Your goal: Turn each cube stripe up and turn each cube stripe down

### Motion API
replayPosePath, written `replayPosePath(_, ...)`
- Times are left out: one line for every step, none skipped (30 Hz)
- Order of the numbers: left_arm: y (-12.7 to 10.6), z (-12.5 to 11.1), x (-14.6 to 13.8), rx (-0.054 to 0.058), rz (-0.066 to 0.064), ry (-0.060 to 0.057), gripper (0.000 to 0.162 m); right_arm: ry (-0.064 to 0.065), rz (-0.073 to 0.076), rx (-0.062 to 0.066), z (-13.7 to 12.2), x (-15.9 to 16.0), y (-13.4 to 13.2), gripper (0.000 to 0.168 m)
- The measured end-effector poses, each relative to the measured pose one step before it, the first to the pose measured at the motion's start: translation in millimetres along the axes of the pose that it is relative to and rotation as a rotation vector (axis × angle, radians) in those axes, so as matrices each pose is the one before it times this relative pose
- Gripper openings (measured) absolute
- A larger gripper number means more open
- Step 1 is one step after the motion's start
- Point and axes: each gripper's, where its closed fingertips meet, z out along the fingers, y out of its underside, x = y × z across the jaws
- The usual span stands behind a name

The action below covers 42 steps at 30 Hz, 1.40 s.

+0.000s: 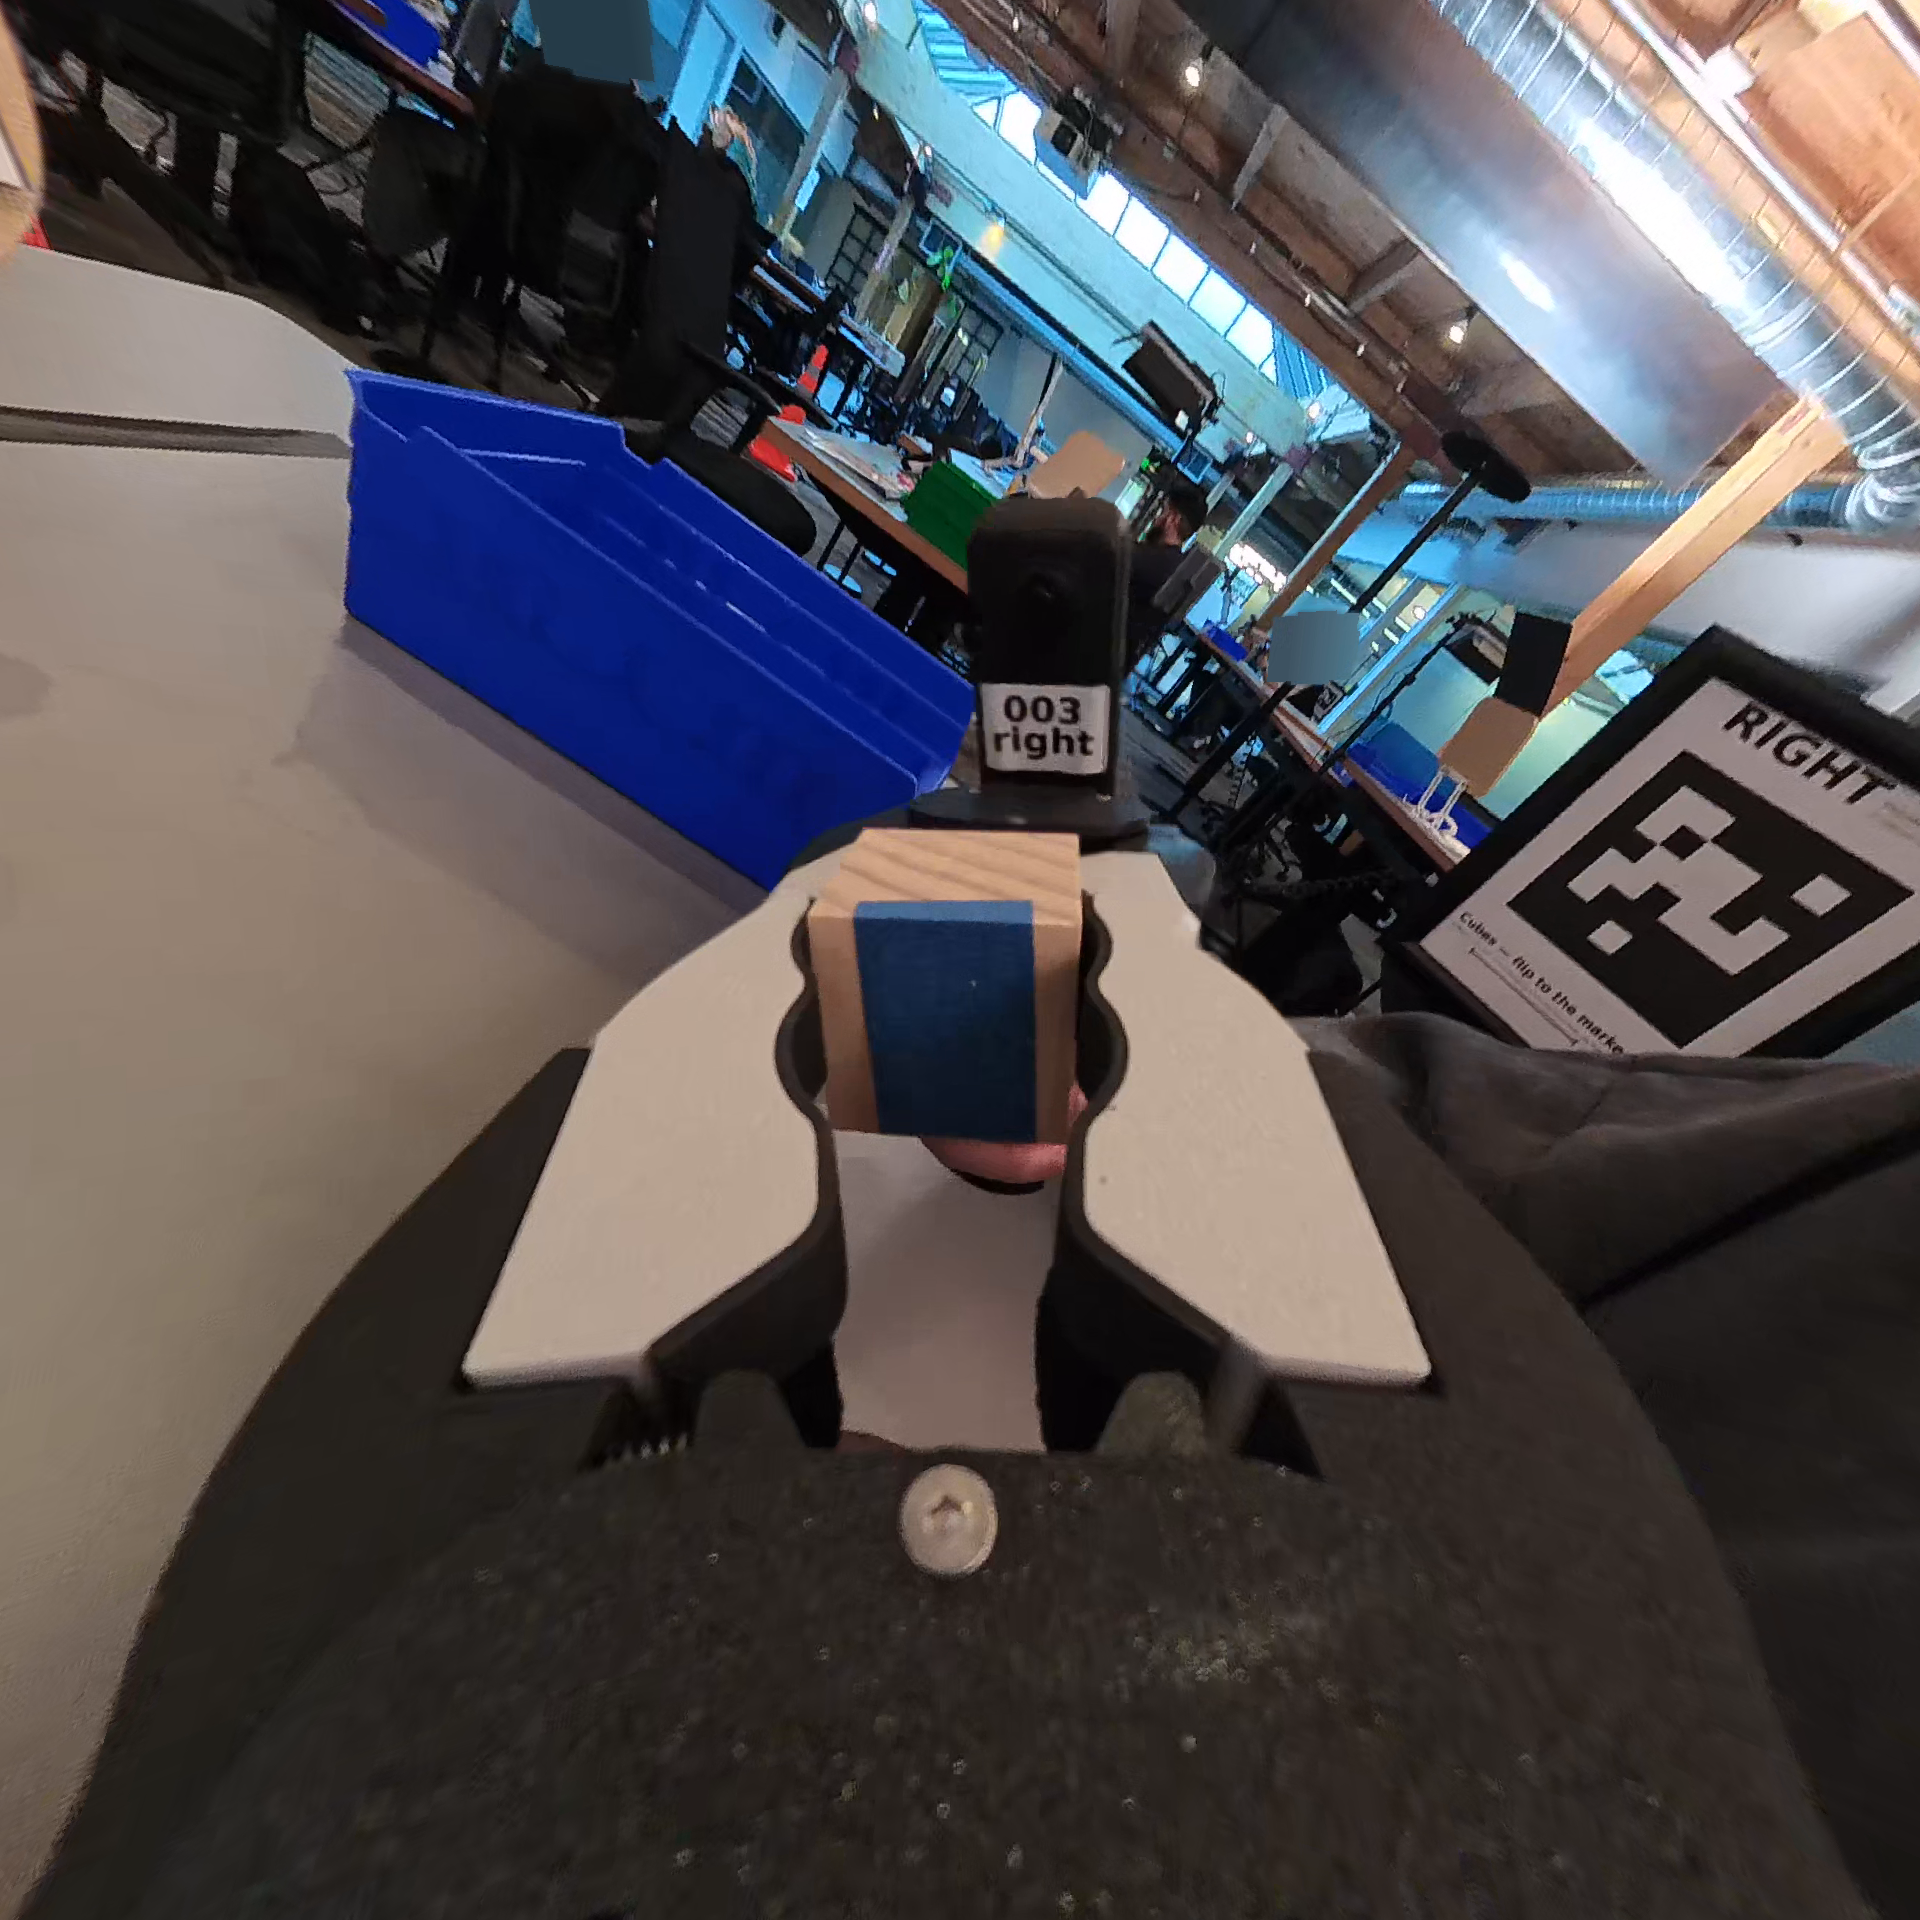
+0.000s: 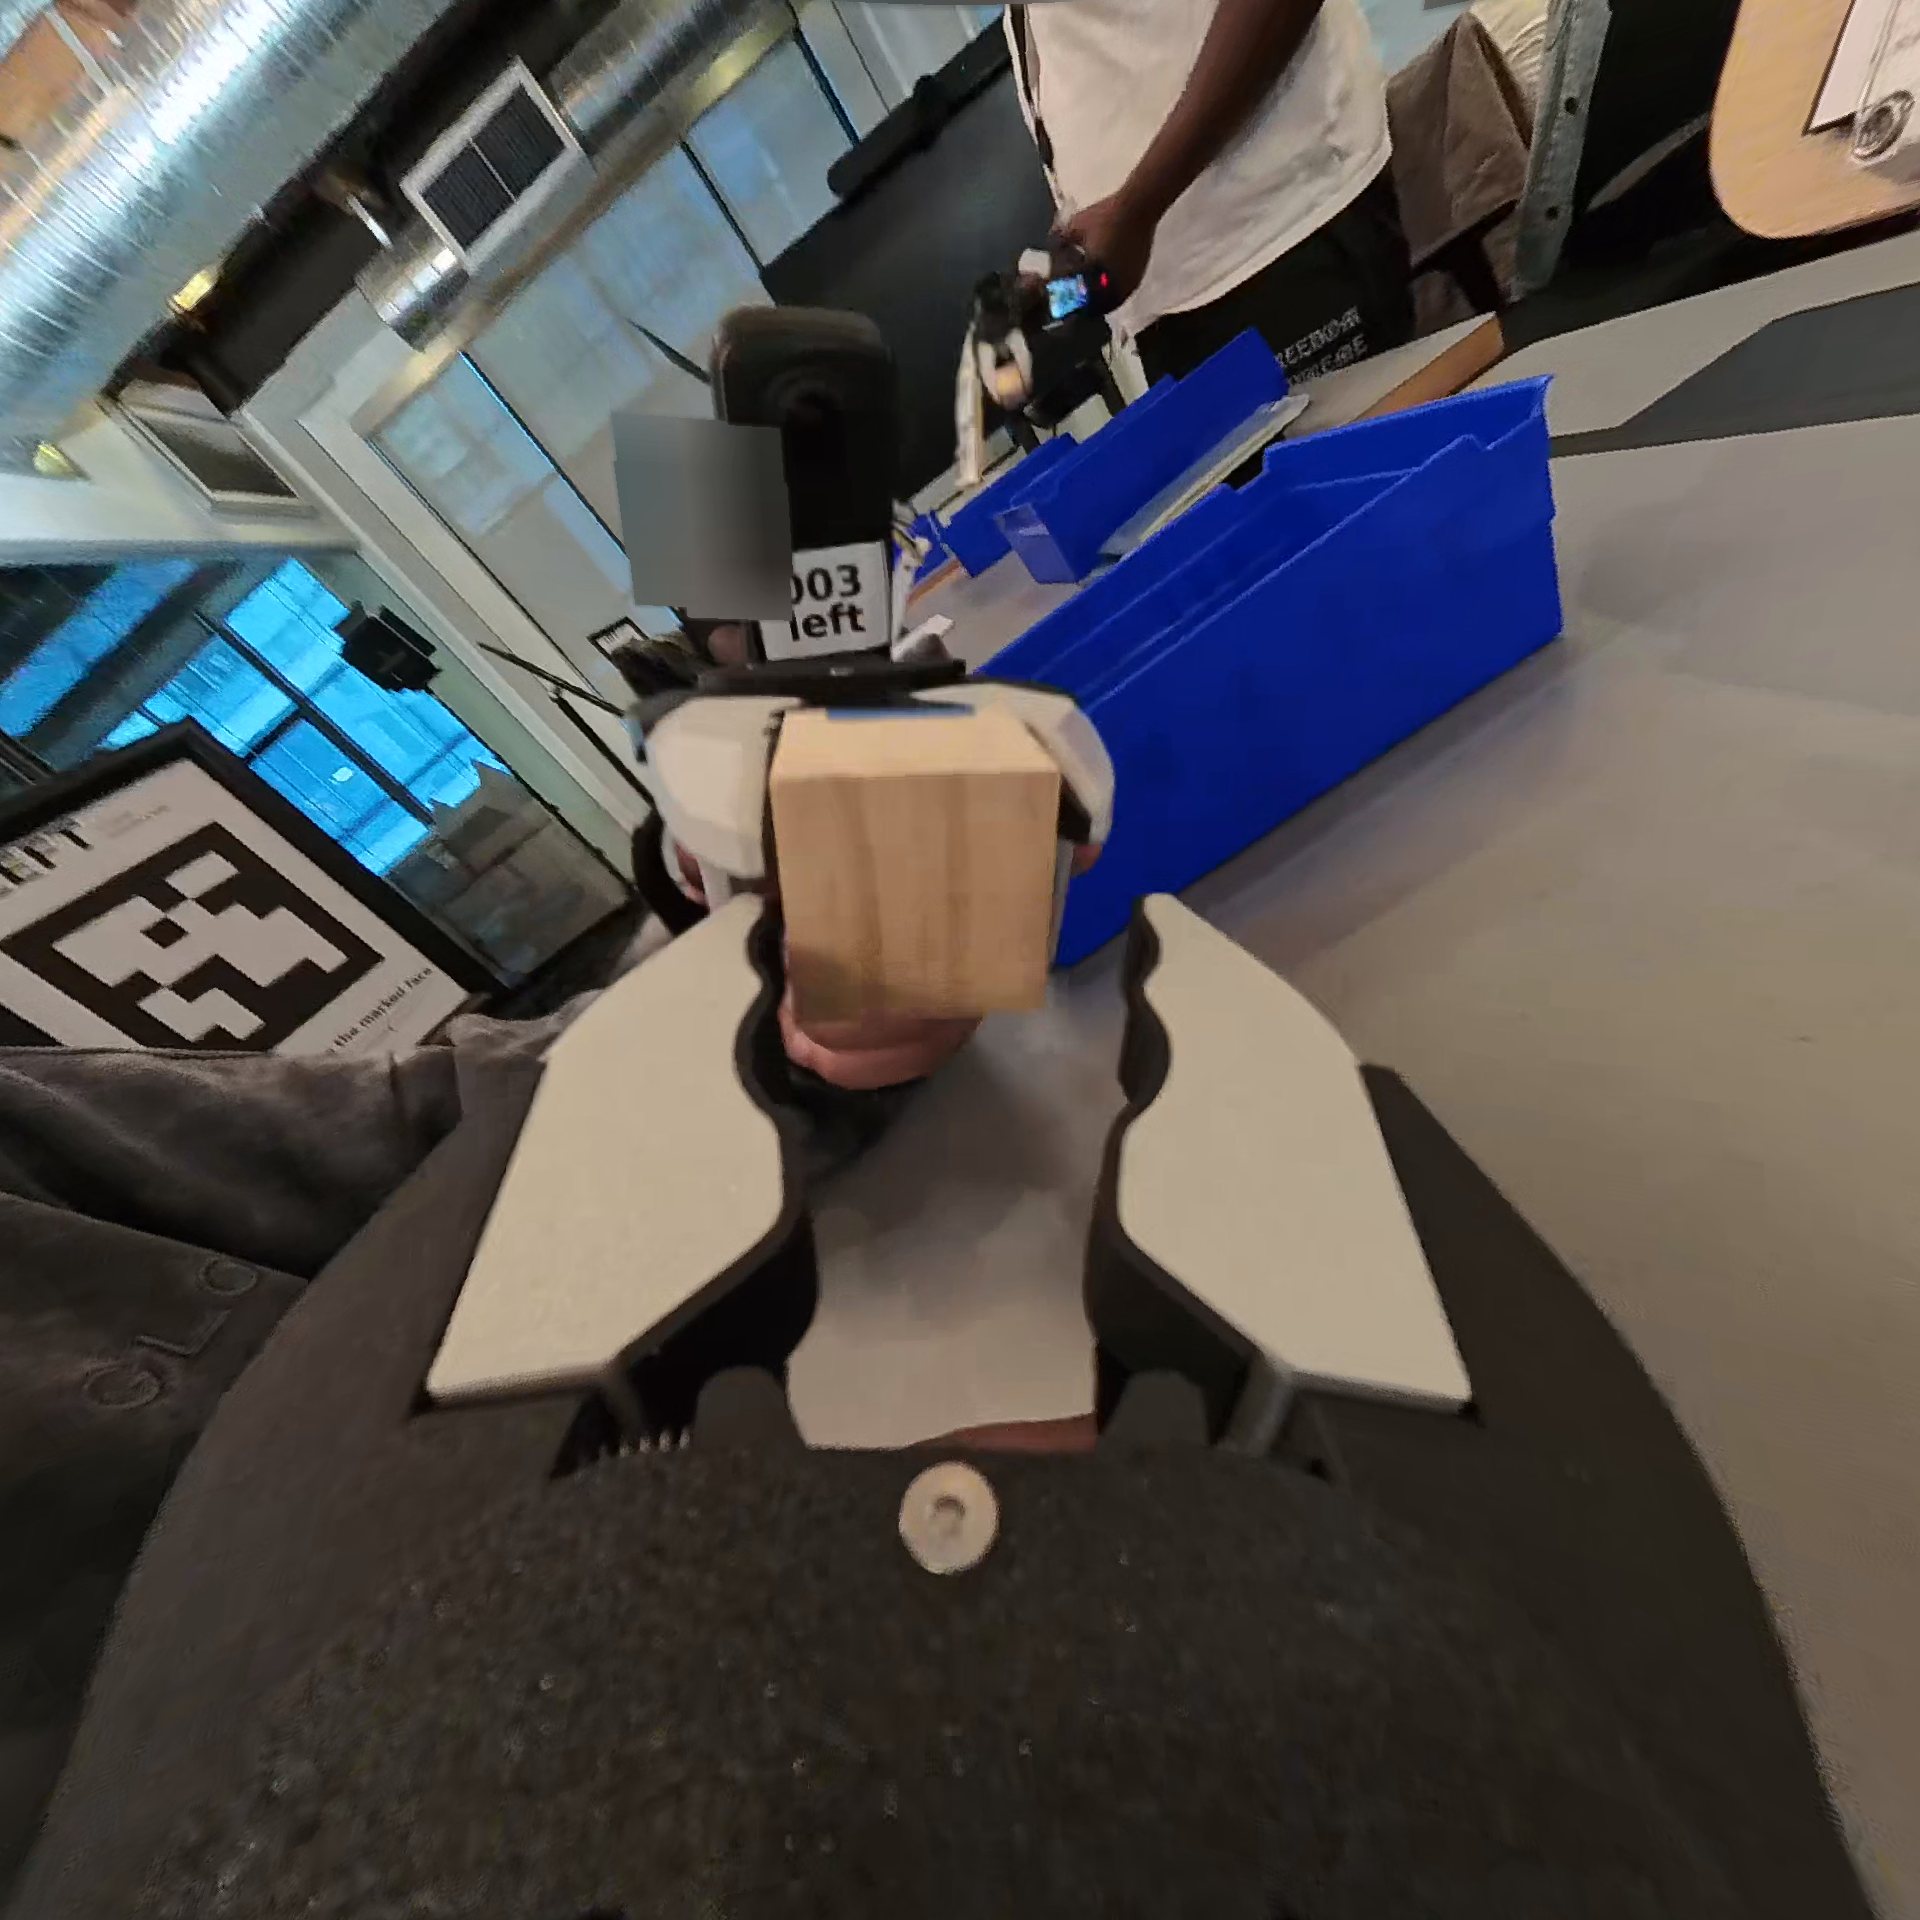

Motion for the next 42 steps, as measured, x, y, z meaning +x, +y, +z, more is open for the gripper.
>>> replayPosePath(2.99, 2.09, -0.27, -0.0111, 0.0125, -0.0072, 0.044, -0.0444, 0.0194, 0.0039, -0.63, -4.29, 0.23, 0.048)
replayPosePath(1.33, 0.91, 0.30, -0.0018, 0.0103, 0.0001, 0.045, -0.0275, 0.0280, -0.0106, -0.39, -2.35, 2.35, 0.046)
replayPosePath(1.45, 0.52, 0.54, -0.0064, -0.0087, 0.0084, 0.045, -0.0084, 0.0083, -0.0121, -0.47, -0.53, 2.23, 0.045)
replayPosePath(1.50, 0.17, 0.03, -0.0073, -0.0093, 0.0078, 0.045, 0.0090, -0.0019, -0.0047, -0.46, 0.39, 1.55, 0.045)
replayPosePath(1.14, -0.78, 0.34, -0.0081, 0.0010, 0.0037, 0.045, 0.0088, -0.0048, -0.0068, -0.20, 0.04, 1.38, 0.045)
replayPosePath(-1.64, -2.43, 0.96, 0.0095, 0.0078, -0.0026, 0.047, 0.0022, 0.0024, -0.0011, -0.39, -0.69, 0.35, 0.045)
replayPosePath(-4.47, -4.82, 2.40, 0.0266, 0.0029, -0.0042, 0.061, -0.0077, 0.0097, 0.0000, -0.81, -1.48, 0.05, 0.045)
replayPosePath(-4.44, -6.60, 3.72, 0.0232, -0.0001, -0.0050, 0.074, -0.0046, 0.0051, 0.0004, -1.68, -0.88, -0.08, 0.045)
replayPosePath(-2.71, -7.79, 3.28, 0.0133, 0.0068, -0.0146, 0.076, 0.0061, -0.0036, 0.0046, -2.71, 0.20, -0.50, 0.045)
replayPosePath(0.86, -8.13, 0.21, -0.0034, 0.0151, -0.0431, 0.076, 0.0125, -0.0066, -0.0012, -3.47, 0.94, 0.22, 0.045)
replayPosePath(5.30, -8.47, -1.75, -0.0182, 0.0316, -0.0605, 0.077, 0.0143, -0.0080, -0.0054, -3.91, 0.98, 0.62, 0.045)
replayPosePath(9.45, -8.85, -6.28, -0.0245, 0.0443, -0.0945, 0.077, 0.0167, -0.0090, 0.0029, -4.62, 1.18, -0.31, 0.045)
replayPosePath(12.32, -9.83, -14.77, -0.0248, 0.0518, -0.1514, 0.077, 0.0184, -0.0046, 0.0082, -5.12, 1.57, -1.10, 0.045)
replayPosePath(12.66, -9.73, -17.97, -0.0064, 0.0521, -0.1687, 0.075, 0.0245, -0.0019, 0.0012, -4.86, 2.61, -0.34, 0.045)
replayPosePath(12.45, -7.87, -12.03, -0.0002, 0.0383, -0.1217, 0.070, 0.0332, -0.0073, -0.0053, -4.34, 3.78, 0.45, 0.045)
replayPosePath(10.24, -5.01, 0.59, 0.0022, 0.0269, -0.0296, 0.070, 0.0407, -0.0134, -0.0063, -3.97, 4.52, 0.75, 0.045)
replayPosePath(8.96, -2.29, 7.97, -0.0124, 0.0128, 0.0242, 0.070, 0.0431, -0.0128, -0.0062, -3.59, 4.57, 0.48, 0.045)
replayPosePath(7.92, 0.49, 8.71, -0.0266, 0.0006, 0.0323, 0.071, 0.0359, -0.0068, -0.0058, -3.34, 3.29, -0.03, 0.045)
replayPosePath(5.06, 2.17, 6.46, -0.0204, -0.0018, 0.0232, 0.072, 0.0317, -0.0065, -0.0081, -3.90, 2.33, -1.16, 0.045)
replayPosePath(2.09, 2.74, 5.51, -0.0097, 0.0040, 0.0209, 0.072, 0.0372, -0.0144, -0.0068, -5.85, 2.28, -4.06, 0.045)
replayPosePath(1.56, 2.95, 5.67, -0.0098, 0.0111, 0.0270, 0.071, 0.0513, -0.0280, -0.0034, -9.95, 3.38, -9.30, 0.045)
replayPosePath(2.56, 2.82, 4.34, -0.0156, 0.0125, 0.0196, 0.071, 0.0710, -0.0303, 0.0051, -15.68, 6.61, -16.41, 0.045)
replayPosePath(3.26, 2.26, 2.11, -0.0162, 0.0120, 0.0049, 0.071, 0.0793, -0.0075, 0.0133, -20.22, 10.76, -21.53, 0.045)
replayPosePath(3.02, 1.62, 0.22, -0.0117, 0.0137, -0.0090, 0.070, 0.0878, 0.0183, 0.0119, -21.95, 15.02, -22.40, 0.045)
replayPosePath(2.71, 1.34, -0.31, -0.0115, 0.0151, -0.0122, 0.069, 0.0919, 0.0165, -0.0064, -20.63, 17.61, -18.66, 0.045)
replayPosePath(1.85, 0.82, 0.00, -0.0112, 0.0157, -0.0099, 0.069, 0.0963, -0.0063, -0.0151, -17.03, 20.58, -14.29, 0.045)
replayPosePath(0.30, 0.26, 0.14, -0.0047, 0.0150, -0.0081, 0.069, 0.1259, -0.0011, -0.0308, -12.35, 28.19, -8.40, 0.045)
replayPosePath(-0.75, -0.45, 0.40, 0.0007, 0.0114, -0.0045, 0.069, 0.1393, 0.0157, -0.0446, -6.03, 33.64, -3.01, 0.045)
replayPosePath(-0.48, -0.71, 0.28, -0.0006, 0.0070, -0.0030, 0.069, 0.1138, 0.0321, -0.0615, 1.27, 31.43, 1.65, 0.045)
replayPosePath(0.12, -0.90, -0.49, -0.0055, 0.0028, -0.0064, 0.068, 0.0769, 0.0211, -0.0802, 7.86, 25.66, 4.69, 0.046)
replayPosePath(1.03, -0.62, -1.07, -0.0098, 0.0029, -0.0087, 0.067, 0.0558, 0.0098, -0.0806, 12.48, 21.41, 5.06, 0.046)
replayPosePath(0.92, -0.45, -0.87, -0.0073, 0.0035, -0.0052, 0.067, 0.0307, 0.0207, -0.0827, 15.41, 17.05, 5.68, 0.046)
replayPosePath(0.06, -0.41, -0.37, 0.0001, 0.0015, 0.0001, 0.067, 0.0178, 0.0228, -0.0761, 16.44, 13.69, 4.96, 0.046)
replayPosePath(-0.15, -0.16, 0.23, 0.0032, -0.0025, 0.0047, 0.066, 0.0238, 0.0126, -0.0676, 15.74, 12.09, 4.12, 0.046)
replayPosePath(-0.01, 0.02, 1.10, 0.0015, -0.0068, 0.0112, 0.065, 0.0310, 0.0048, -0.0531, 14.50, 10.12, 2.99, 0.046)
replayPosePath(0.72, 0.49, 1.69, -0.0042, -0.0082, 0.0148, 0.065, 0.0223, 0.0016, -0.0499, 13.44, 6.05, 3.35, 0.046)
replayPosePath(1.43, 0.51, 0.81, -0.0097, -0.0084, 0.0082, 0.065, 0.0045, -0.0085, -0.0432, 12.23, 0.40, 3.16, 0.046)
replayPosePath(1.15, 0.43, -0.24, -0.0072, -0.0053, 0.0003, 0.066, -0.0096, -0.0160, -0.0366, 10.94, -3.80, 2.61, 0.046)
replayPosePath(0.65, 0.28, -0.17, -0.0027, 0.0007, 0.0000, 0.066, -0.0092, -0.0148, -0.0276, 9.72, -5.01, 1.48, 0.046)
replayPosePath(0.50, 0.22, 0.15, -0.0026, 0.0040, 0.0013, 0.065, 0.0044, -0.0158, -0.0260, 8.67, -3.96, 1.15, 0.046)
replayPosePath(0.71, 0.30, 0.18, -0.0053, 0.0037, 0.0007, 0.065, 0.0154, -0.0217, -0.0224, 7.57, -3.23, 0.35, 0.046)
replayPosePath(0.72, 0.17, 0.47, -0.0043, 0.0035, 0.0014, 0.066, 0.0139, -0.0167, -0.0187, 6.72, -3.05, -0.57, 0.046)
